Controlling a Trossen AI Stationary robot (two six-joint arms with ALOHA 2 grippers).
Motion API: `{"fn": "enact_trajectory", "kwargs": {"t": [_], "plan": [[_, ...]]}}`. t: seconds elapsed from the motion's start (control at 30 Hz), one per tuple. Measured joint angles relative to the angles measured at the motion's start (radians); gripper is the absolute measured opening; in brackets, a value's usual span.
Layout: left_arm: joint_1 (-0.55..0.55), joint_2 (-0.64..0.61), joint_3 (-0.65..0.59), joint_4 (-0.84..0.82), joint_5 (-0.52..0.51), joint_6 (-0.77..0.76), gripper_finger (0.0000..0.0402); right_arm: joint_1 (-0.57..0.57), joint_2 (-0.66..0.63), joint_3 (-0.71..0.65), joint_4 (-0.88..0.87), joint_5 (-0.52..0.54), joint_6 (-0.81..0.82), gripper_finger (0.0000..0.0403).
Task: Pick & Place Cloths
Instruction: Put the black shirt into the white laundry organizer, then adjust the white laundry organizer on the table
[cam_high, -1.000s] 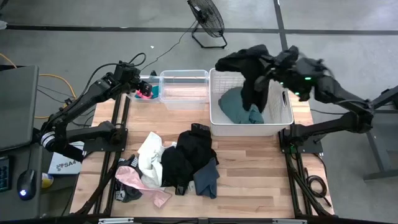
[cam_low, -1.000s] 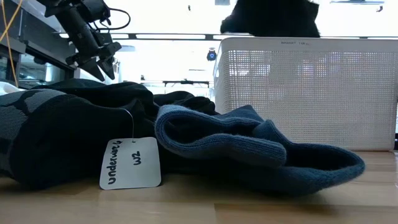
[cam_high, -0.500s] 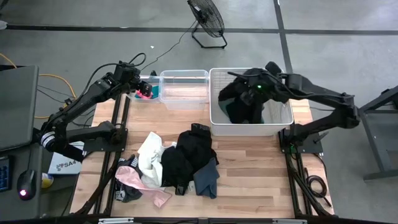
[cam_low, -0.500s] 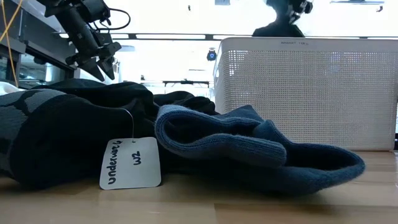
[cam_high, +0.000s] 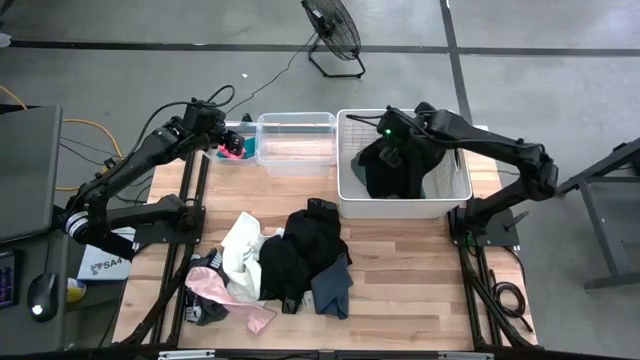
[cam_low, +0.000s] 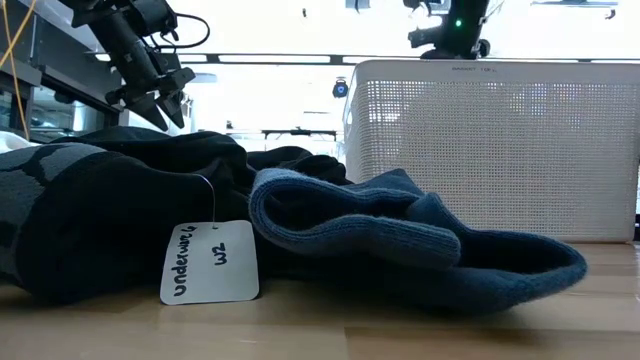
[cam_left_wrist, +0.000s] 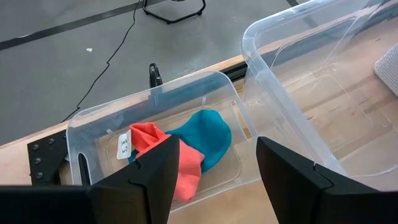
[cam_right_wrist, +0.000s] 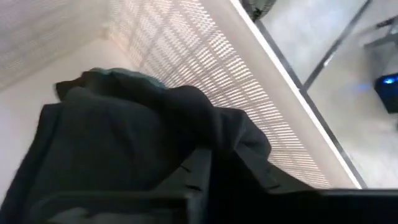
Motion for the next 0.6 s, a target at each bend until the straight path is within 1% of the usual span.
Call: {"fn": "enact_trajectory", "kwargs": {"t": [0.1, 0.17, 0.23, 0.37, 0.43, 0.5, 0.6], "plan": [[0.000, 0.000, 0.000, -0.003, 0.000, 0.000, 0.0206, -0.011, 0.001, 0.000, 0.003, 0.040, 0.002, 0.0095], [0.000, 0.000, 0.000, -0.006, 0.000, 0.000, 0.0206, -0.016, -0.012, 0.000, 0.003, 0.045, 0.002, 0.0129], [0.000, 0.000, 0.000, -0.012, 0.000, 0.000, 0.0206, -0.015, -0.037, 0.000, 0.002, 0.030, 0.020, 0.0165], [0.000, 0.000, 0.000, -0.017, 0.000, 0.000, 0.0206, -0.007, -0.098, 0.000, 0.008, -0.034, 0.039, 0.0234], [0.000, 0.000, 0.000, -0.017, 0.001, 0.000, 0.0206, -0.005, -0.130, 0.000, 0.006, -0.088, 0.039, 0.0264], [0.000, -0.001, 0.000, -0.023, 0.029, 0.001, 0.0206, -0.005, -0.167, 0.000, 0.006, -0.181, 0.052, 0.0286], [0.000, -0.005, 0.000, -0.020, 0.137, 0.053, 0.0206, 0.000, -0.225, 0.000, 0.009, -0.344, 0.086, 0.0308]]}}
